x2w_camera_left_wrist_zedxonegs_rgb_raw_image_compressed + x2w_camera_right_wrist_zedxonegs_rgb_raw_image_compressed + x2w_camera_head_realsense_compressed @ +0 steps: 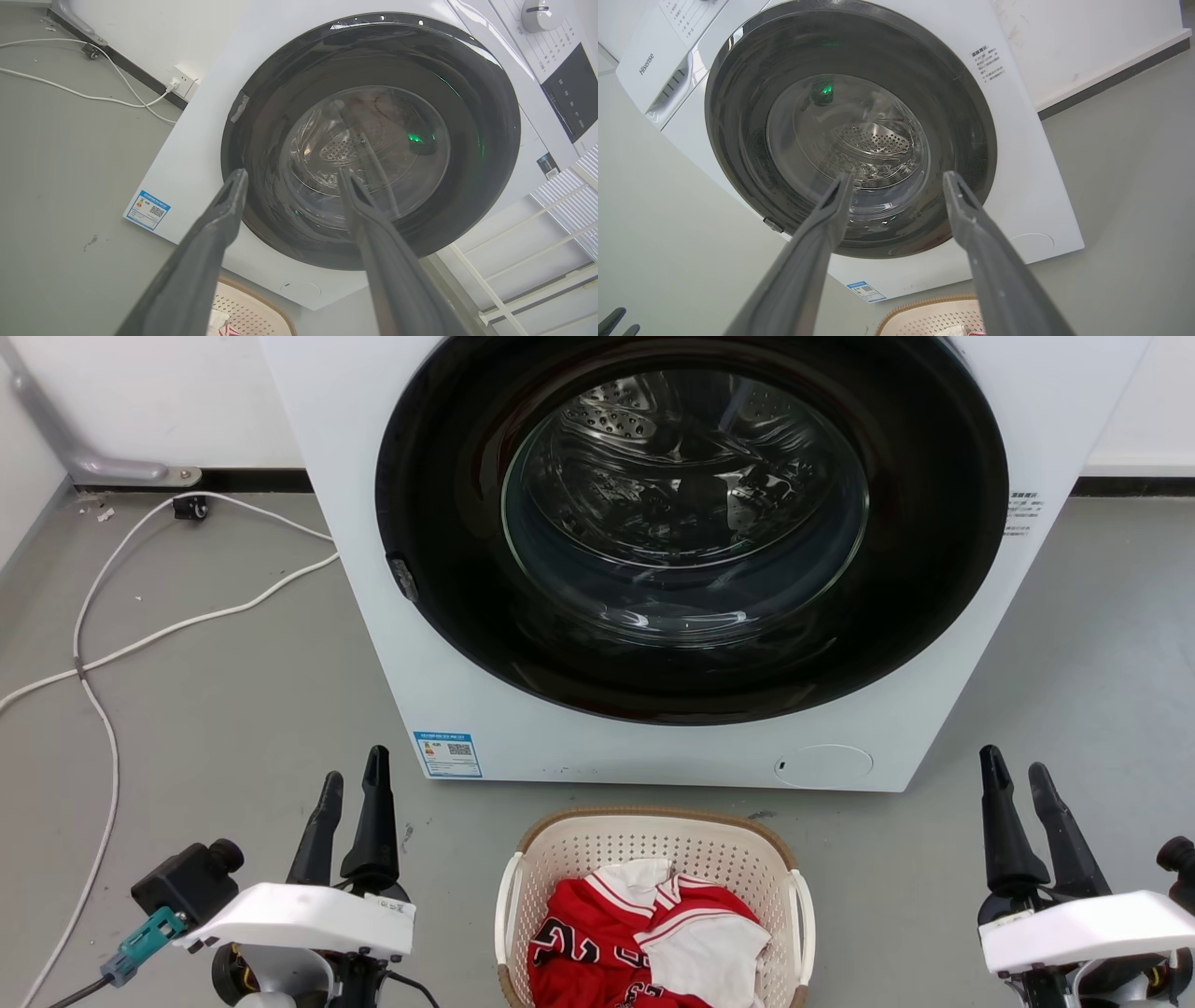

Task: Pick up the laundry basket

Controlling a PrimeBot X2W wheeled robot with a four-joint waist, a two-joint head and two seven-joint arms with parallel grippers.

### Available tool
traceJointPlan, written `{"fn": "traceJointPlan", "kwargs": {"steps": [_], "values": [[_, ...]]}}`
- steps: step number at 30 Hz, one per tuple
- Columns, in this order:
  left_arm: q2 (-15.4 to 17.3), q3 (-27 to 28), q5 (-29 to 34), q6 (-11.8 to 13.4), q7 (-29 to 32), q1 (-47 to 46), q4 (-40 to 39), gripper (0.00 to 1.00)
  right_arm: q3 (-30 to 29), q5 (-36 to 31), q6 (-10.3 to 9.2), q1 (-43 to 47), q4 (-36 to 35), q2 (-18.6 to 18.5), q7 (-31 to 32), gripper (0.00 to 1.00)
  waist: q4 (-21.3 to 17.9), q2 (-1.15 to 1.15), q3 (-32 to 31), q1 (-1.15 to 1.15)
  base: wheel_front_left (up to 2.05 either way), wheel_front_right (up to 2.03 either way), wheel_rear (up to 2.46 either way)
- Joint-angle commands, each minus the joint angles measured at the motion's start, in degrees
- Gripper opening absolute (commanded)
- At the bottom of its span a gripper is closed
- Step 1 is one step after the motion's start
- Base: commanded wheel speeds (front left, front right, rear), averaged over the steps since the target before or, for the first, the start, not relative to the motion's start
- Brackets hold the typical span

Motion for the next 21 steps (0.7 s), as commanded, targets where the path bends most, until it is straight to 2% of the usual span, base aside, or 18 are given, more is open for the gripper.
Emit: {"fn": "traceJointPlan", "kwargs": {"steps": [1, 21], "values": [[0.16, -0.24, 2.06, 0.02, -0.68, 0.05, -1.17, 1.00, 0.12, -2.21, 0.00, 0.24, -1.29, -0.16, -0.73, 1.00, 0.02, 0.00, 0.04, 0.00, 0.00, 0.00, 0.00], [0.18, -1.36, 13.57, -0.66, -3.79, 1.25, -2.71, 1.00, 0.30, -15.04, 0.00, 2.22, -3.87, -0.16, -3.81, 1.00, 0.06, 0.00, 0.27, 0.00, 0.00, 0.00, 0.00]]}}
